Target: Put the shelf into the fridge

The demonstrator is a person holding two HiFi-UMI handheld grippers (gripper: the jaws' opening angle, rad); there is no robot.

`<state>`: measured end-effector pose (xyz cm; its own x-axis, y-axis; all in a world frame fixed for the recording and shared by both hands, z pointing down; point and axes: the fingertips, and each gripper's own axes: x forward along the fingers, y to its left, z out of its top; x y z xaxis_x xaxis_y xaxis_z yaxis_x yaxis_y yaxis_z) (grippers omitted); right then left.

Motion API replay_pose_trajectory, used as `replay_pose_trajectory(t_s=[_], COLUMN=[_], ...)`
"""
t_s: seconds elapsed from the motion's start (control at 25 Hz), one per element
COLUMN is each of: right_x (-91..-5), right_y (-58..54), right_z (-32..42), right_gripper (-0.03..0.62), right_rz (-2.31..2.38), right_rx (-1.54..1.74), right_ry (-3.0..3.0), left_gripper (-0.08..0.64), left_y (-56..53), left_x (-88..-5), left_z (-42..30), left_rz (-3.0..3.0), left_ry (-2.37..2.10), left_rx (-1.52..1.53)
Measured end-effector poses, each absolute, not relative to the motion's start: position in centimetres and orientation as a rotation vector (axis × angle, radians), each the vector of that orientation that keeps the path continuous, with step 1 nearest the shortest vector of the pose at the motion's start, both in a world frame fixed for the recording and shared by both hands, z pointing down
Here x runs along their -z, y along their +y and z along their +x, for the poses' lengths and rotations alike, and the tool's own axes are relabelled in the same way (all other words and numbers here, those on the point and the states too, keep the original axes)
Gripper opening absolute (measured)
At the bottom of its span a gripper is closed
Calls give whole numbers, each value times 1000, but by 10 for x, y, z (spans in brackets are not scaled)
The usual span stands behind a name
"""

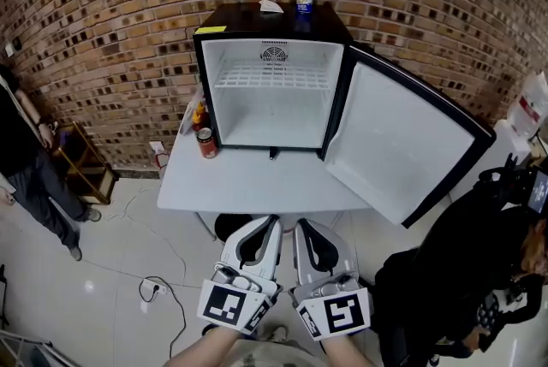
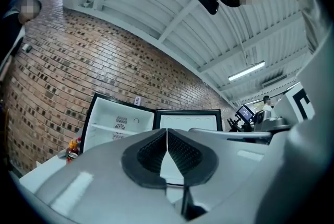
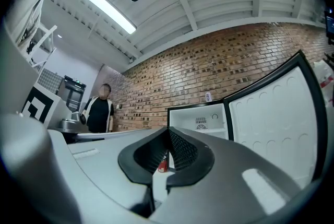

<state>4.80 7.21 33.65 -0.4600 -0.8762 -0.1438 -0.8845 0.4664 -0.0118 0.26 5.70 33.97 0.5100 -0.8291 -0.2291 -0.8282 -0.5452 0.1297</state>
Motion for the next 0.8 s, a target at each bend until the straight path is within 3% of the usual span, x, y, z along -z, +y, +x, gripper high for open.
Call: replay_pose_trajectory(t_s=[0.8], right_x=[-336], right_y=[84], right_z=[1], right_gripper=[0], right_rz=[-1617], right_rx=[-127], right_ry=[2554], left_gripper=[0], left_y=[69], left_x=[-341], left_z=[-39], left_rz=[2739], left_ry=[-1452], left_rx=[400])
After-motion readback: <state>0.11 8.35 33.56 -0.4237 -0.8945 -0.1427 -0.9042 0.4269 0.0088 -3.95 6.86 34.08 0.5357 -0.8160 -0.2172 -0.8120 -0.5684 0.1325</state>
